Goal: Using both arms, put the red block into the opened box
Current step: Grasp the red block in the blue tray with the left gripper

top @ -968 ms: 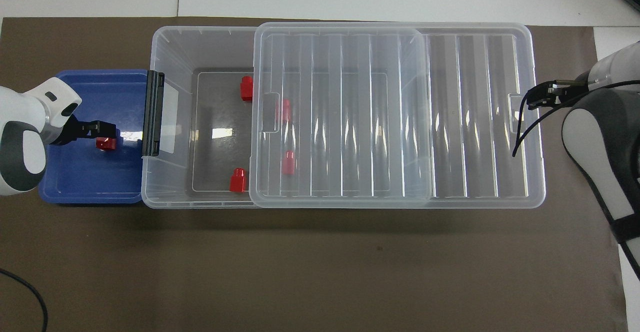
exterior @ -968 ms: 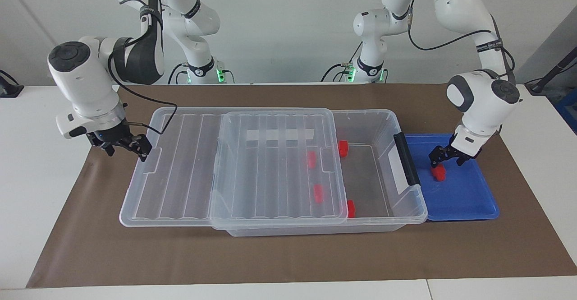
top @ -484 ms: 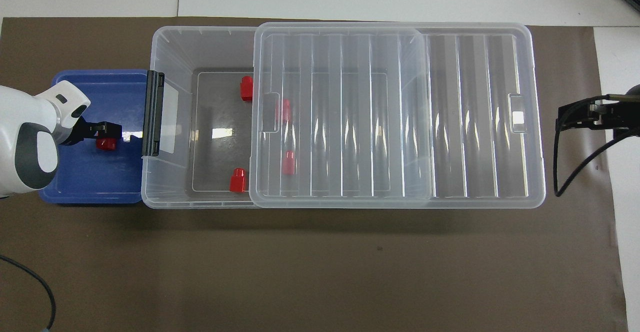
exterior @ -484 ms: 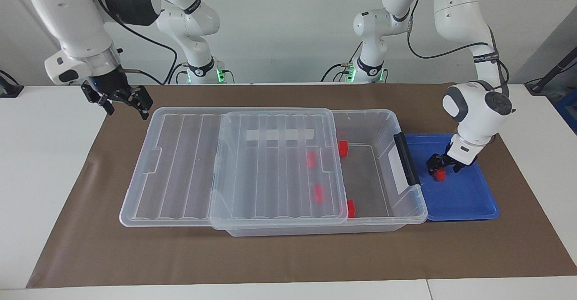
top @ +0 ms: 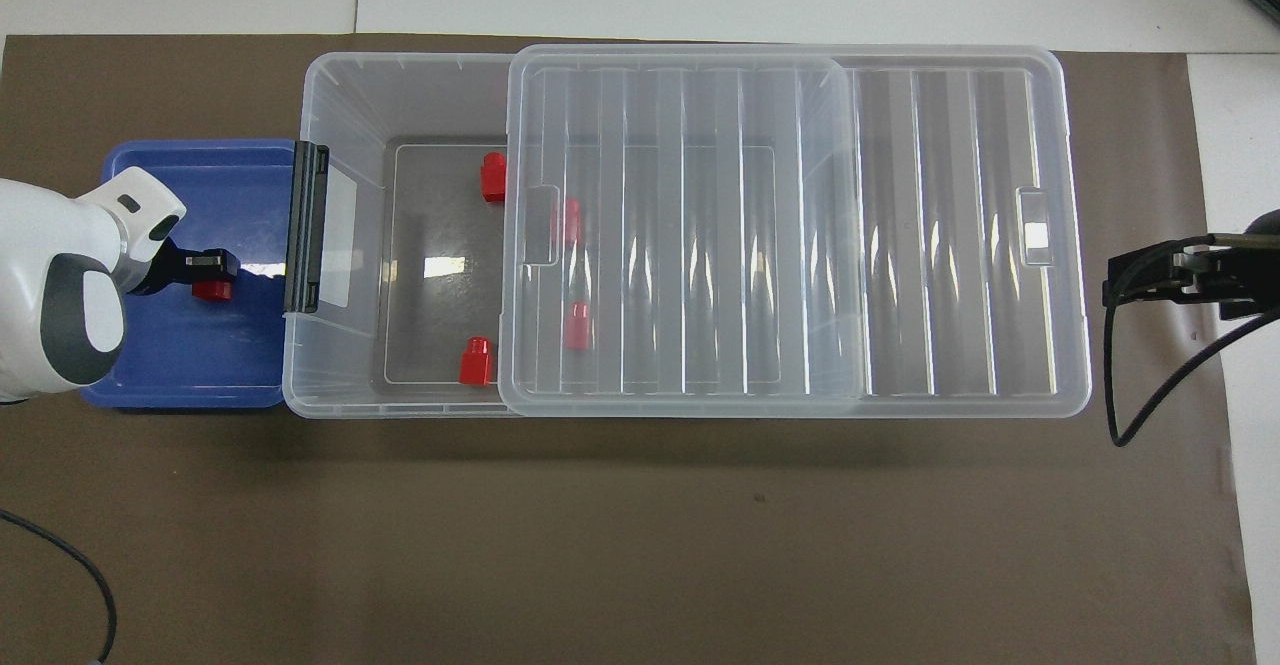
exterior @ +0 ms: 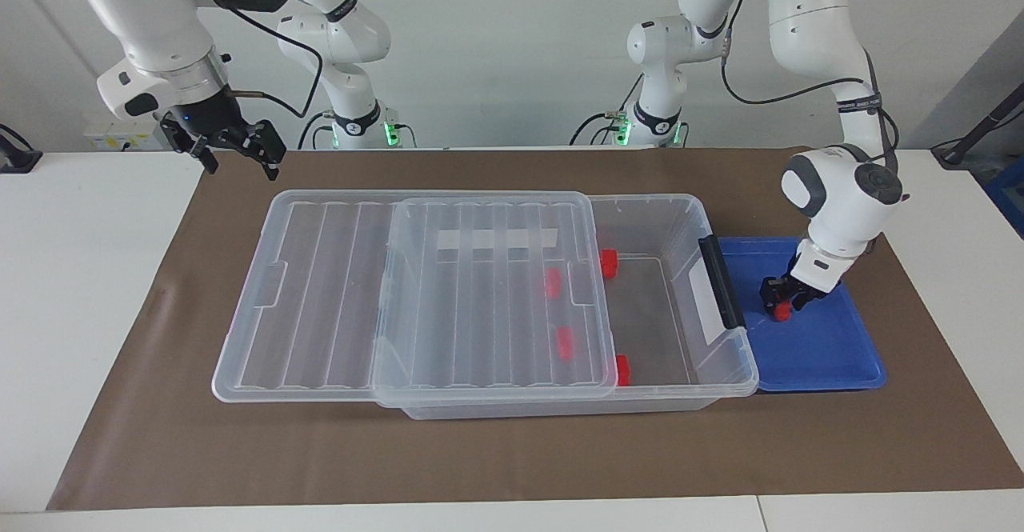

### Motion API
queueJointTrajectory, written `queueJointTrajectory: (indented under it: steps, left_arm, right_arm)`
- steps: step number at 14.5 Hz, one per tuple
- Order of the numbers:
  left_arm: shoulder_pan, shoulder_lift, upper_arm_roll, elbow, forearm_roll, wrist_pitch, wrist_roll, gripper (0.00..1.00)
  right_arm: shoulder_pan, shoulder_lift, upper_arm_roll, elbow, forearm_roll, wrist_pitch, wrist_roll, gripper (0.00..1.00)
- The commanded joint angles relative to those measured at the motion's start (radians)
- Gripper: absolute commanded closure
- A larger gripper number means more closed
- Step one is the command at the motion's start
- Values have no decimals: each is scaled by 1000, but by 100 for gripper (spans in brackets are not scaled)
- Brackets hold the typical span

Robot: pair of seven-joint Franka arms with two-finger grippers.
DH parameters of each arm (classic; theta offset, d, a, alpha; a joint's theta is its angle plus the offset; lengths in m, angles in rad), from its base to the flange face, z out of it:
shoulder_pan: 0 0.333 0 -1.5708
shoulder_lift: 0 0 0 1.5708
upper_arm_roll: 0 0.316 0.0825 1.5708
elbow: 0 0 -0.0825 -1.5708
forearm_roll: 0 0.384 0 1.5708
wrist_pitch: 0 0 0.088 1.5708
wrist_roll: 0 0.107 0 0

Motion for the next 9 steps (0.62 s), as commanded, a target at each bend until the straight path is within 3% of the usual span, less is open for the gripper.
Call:
queueJointTrajectory:
  steps: [1, 4, 9]
  left_arm:
    - [-2, -4, -2, -14, 21, 17, -24, 100]
    - [-14, -4, -2, 28, 19, -45, -24, 100]
    - [-31, -24, -3, 231, 19, -354, -24, 100]
  right_arm:
    - [-6, -4, 2, 6, 41, -9, -12, 0]
    - [-6, -2, 2, 14, 43, -17, -13, 0]
    - [-6, -4, 2, 7, 28, -15, -59, 0]
